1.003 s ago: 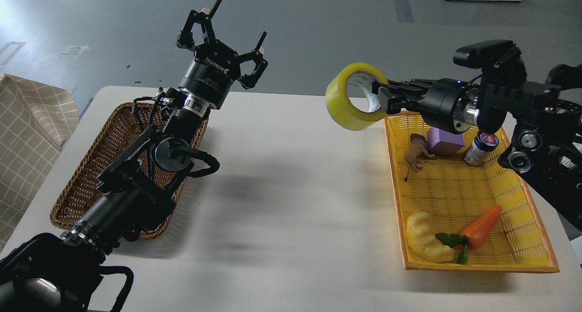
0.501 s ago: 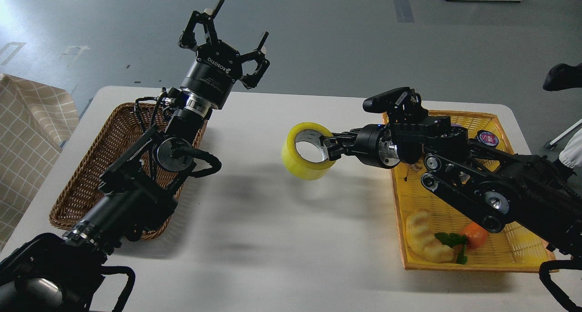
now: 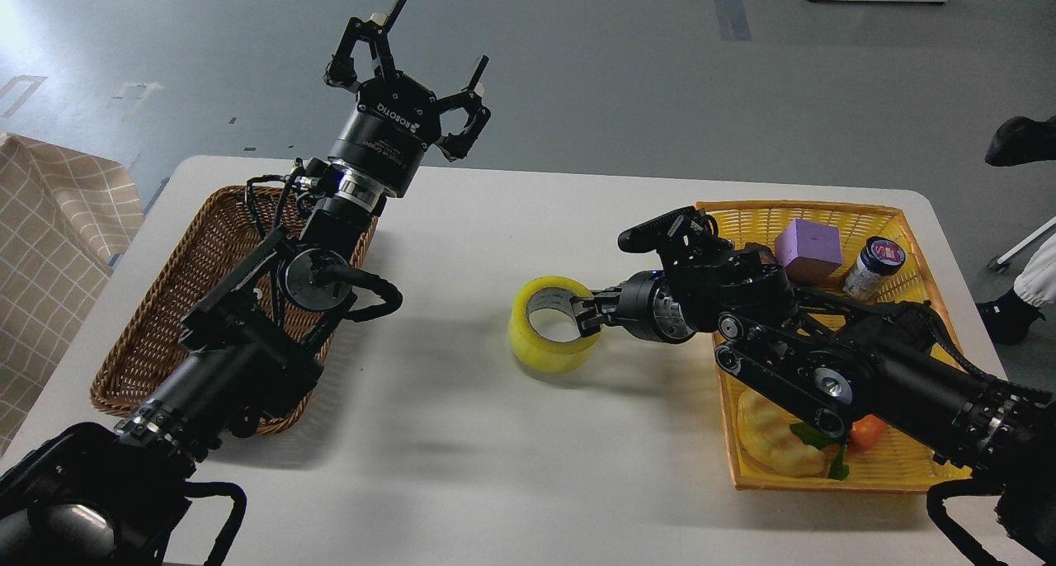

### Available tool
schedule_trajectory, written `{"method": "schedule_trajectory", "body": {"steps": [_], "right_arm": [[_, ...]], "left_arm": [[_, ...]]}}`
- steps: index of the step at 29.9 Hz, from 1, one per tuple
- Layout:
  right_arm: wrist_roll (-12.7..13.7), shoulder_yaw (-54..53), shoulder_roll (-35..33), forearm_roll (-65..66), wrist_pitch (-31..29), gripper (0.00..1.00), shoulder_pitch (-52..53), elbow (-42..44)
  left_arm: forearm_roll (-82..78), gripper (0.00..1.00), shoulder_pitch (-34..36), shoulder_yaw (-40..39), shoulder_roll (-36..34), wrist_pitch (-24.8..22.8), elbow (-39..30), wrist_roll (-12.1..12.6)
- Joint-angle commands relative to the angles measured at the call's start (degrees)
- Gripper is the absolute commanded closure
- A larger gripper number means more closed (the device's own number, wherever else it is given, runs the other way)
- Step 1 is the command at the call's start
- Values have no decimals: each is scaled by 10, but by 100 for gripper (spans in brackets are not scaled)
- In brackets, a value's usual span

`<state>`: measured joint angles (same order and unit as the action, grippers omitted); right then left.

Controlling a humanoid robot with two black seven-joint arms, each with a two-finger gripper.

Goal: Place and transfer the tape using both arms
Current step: 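Lift the tape roll out of the tray and lower it onto the table, then open the right gripper and withdraw it from the tape roll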

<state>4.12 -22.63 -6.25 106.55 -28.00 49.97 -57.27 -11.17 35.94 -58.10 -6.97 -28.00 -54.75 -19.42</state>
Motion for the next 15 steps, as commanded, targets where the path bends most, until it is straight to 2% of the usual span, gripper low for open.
{"method": "schedule_trajectory", "body": {"steps": [1, 9, 10, 11, 12, 13, 15], "right_arm": [[0, 0, 12, 1, 0, 100, 0, 15], [0, 1, 19, 5, 0, 100, 7, 29], [0, 0, 19, 3, 0, 78, 7, 28], [0, 0, 18, 3, 0, 70, 7, 28], [0, -4, 19, 2, 0, 52, 7, 28], [-1, -7, 19, 0, 0, 25, 7, 28], [-3, -13, 19, -4, 0, 5, 7, 27]], "left_arm": [[0, 2, -1, 0, 0, 0, 0, 0], [0, 2, -1, 0, -1, 0, -1, 0], [0, 2, -1, -3, -1, 0, -1, 0], [0, 2, -1, -3, -1, 0, 0, 0], [0, 2, -1, -4, -1, 0, -1, 0], [0, 2, -1, -5, -1, 0, -1, 0], [0, 2, -1, -5, -1, 0, -1, 0]]}}
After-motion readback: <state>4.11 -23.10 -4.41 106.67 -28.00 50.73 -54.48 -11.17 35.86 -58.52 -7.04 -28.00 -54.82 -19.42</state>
